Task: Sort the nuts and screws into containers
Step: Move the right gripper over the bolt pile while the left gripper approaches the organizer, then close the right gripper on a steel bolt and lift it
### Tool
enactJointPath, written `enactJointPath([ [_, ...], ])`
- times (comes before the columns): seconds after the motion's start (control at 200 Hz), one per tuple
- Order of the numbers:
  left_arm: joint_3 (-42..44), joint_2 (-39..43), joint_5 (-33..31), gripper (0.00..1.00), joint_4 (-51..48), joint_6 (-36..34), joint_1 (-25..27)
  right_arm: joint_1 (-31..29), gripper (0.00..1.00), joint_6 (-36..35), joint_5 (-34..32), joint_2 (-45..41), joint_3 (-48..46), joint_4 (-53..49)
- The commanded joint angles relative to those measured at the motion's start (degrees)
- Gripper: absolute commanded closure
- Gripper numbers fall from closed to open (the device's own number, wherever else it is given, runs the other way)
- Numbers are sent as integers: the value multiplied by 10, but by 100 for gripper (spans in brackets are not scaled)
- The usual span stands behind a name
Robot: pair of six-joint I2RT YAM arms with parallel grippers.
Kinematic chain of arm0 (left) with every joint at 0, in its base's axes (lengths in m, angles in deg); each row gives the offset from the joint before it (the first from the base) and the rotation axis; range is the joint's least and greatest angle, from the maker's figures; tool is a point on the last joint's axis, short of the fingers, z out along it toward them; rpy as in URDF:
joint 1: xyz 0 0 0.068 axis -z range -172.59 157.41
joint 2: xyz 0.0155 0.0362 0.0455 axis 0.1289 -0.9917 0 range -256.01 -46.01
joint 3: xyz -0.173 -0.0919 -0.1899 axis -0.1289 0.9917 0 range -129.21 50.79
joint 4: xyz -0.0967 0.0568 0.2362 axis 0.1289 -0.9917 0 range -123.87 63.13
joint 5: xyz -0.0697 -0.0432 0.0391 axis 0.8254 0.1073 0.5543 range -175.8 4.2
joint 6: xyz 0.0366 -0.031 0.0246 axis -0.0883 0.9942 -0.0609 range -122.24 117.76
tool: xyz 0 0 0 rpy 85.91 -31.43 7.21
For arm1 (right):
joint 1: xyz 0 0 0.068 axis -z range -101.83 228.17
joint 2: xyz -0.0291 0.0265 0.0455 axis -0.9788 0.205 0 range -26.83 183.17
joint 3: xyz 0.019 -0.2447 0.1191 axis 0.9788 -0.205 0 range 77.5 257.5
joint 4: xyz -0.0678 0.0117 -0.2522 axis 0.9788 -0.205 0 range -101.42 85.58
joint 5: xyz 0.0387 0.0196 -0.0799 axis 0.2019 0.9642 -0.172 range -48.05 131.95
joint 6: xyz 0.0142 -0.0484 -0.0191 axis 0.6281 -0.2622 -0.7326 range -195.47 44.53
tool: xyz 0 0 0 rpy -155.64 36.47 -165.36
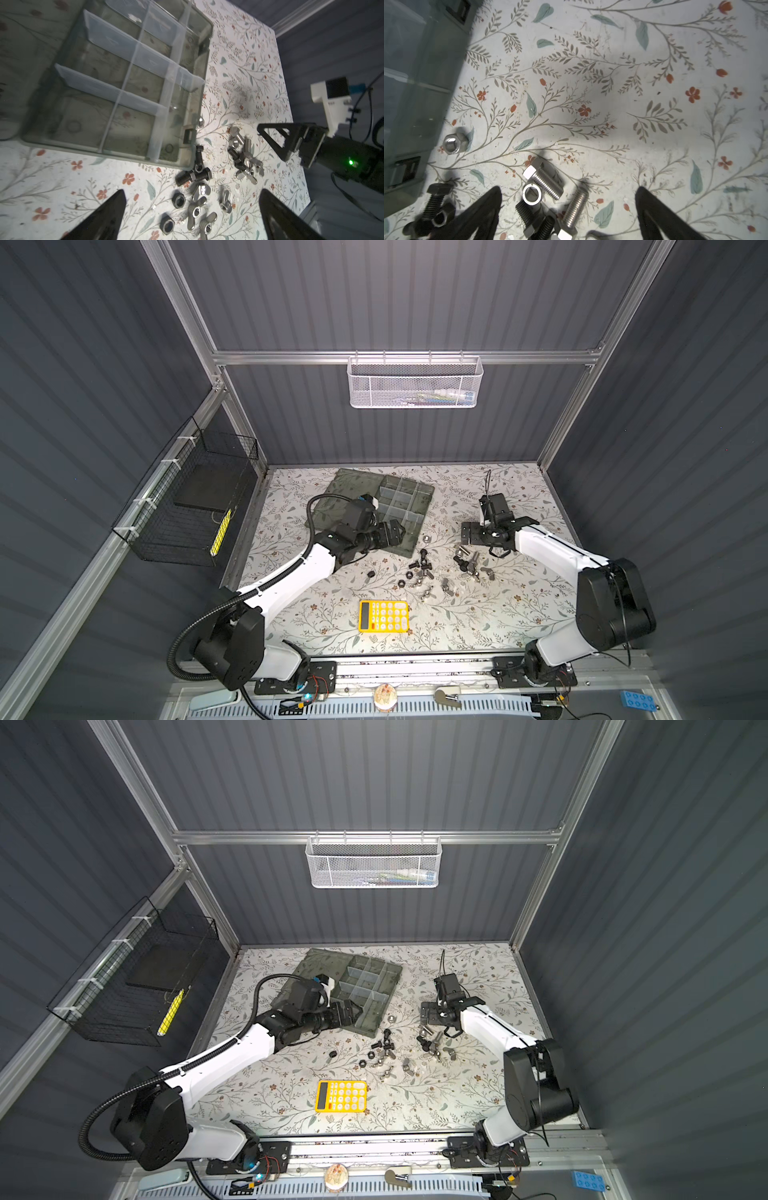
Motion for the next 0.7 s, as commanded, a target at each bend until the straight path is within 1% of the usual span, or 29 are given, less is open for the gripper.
enactJointPath([
  [0.0,-26,-14,-44,0,-2,17,31,-4,5,-26,-6,21,21,-42],
  [0.04,-32,-21,-50,0,-4,17,39,-6,8,-28,4,29,28,-46],
  [0.13,-48,-36,-56,0,-19,16,51,-11,22,-35,18,55,49,-62],
  [0.18,-52,-43,-59,0,-22,16,58,-12,25,-36,36,67,59,-63],
  [0.245,-51,-49,-59,0,-19,18,65,-14,28,-38,55,79,67,-60],
  [0.365,-49,-58,-52,0,-15,19,68,-23,33,-39,53,105,86,-75],
  [0.47,-52,-59,-44,0,-18,9,69,-25,38,-29,74,120,84,-65],
  [0.69,-49,-39,-45,0,-40,-7,70,-40,44,-10,58,147,73,-57],
])
